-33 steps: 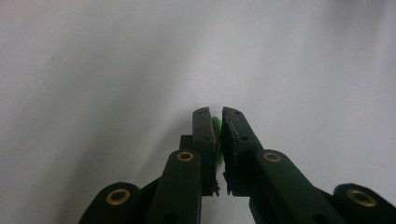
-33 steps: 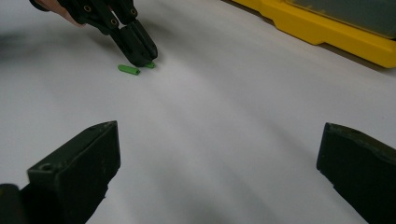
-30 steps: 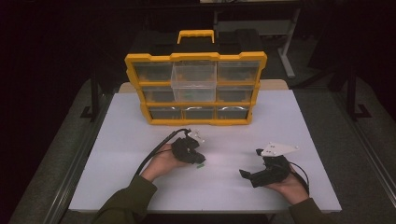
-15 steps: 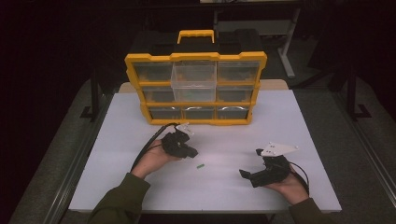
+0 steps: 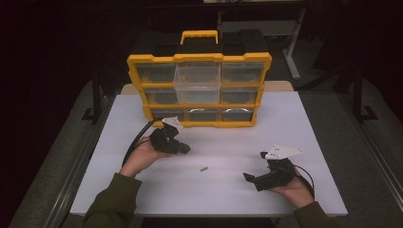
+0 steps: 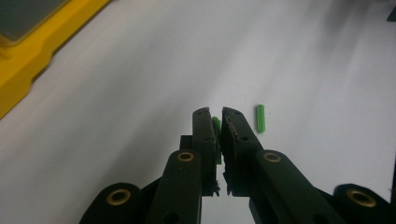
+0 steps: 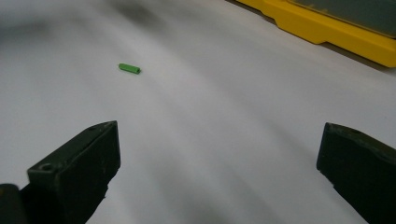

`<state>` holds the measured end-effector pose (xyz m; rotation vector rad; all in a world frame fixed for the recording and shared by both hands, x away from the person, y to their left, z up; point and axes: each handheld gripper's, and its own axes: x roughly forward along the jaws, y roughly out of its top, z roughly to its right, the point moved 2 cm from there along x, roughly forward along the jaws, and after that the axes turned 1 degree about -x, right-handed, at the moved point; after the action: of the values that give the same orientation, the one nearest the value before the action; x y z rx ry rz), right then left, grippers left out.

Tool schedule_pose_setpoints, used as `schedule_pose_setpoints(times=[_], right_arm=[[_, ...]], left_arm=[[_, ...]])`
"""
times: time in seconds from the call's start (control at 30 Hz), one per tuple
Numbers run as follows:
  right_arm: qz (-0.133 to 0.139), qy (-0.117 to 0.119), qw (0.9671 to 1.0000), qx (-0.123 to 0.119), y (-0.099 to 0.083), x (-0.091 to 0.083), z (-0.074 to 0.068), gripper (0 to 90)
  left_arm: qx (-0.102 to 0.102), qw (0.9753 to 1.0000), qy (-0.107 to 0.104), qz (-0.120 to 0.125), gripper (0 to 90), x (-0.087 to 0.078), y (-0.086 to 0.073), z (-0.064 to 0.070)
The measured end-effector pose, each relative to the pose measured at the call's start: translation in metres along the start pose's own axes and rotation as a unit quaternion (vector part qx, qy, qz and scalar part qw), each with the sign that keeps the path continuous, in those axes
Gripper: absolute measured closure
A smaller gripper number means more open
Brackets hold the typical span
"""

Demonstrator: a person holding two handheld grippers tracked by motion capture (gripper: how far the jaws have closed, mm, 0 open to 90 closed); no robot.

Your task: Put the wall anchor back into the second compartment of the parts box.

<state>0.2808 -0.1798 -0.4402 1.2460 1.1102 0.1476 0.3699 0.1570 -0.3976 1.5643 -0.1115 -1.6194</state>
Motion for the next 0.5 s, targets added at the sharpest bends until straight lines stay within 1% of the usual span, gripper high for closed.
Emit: schedule_pose_setpoints(times=[0.07,0.13,0.2,0.23,0.27,0.3,0.33,0.4,0.5], right_arm=[[0.0,0.0,1.0,0.0,0.0,0.0,0.0,0.0],[0.001,0.0,1.0,0.001,0.0,0.0,0.0,0.0],[0.002,0.001,1.0,0.001,0.0,-0.001,0.001,0.0],[0.002,0.0,1.0,0.001,0.0,-0.001,0.001,0.0],[0.002,0.0,1.0,0.001,0.0,-0.001,0.001,0.0],[0.002,0.0,1.0,0.001,0.0,-0.001,0.001,0.0],[0.002,0.0,1.0,0.001,0.0,-0.001,0.001,0.0],[0.002,0.0,1.0,0.001,0.0,-0.001,0.001,0.0],[0.001,-0.001,1.0,0.001,0.0,0.0,0.0,0.0]], left_arm=[[0.002,1.0,0.003,-0.001,84.5,-0.006,0.001,-0.002],[-0.001,1.0,0.006,-0.002,84.4,-0.012,0.002,-0.003],[0.0,0.9999,0.011,0.002,84.4,-0.019,0.004,-0.005],[-0.006,0.9999,0.011,0.006,84.4,-0.023,0.004,-0.005],[-0.008,0.9999,0.012,0.008,84.4,-0.025,0.005,-0.006],[-0.008,0.9998,0.015,0.005,84.4,-0.029,0.006,-0.007],[-0.008,0.9998,0.018,0.004,84.4,-0.032,0.008,-0.007],[0.001,0.9998,0.02,-0.005,84.4,-0.04,0.011,-0.009],[-0.001,0.9997,0.023,0.002,84.4,-0.051,0.018,-0.009]])
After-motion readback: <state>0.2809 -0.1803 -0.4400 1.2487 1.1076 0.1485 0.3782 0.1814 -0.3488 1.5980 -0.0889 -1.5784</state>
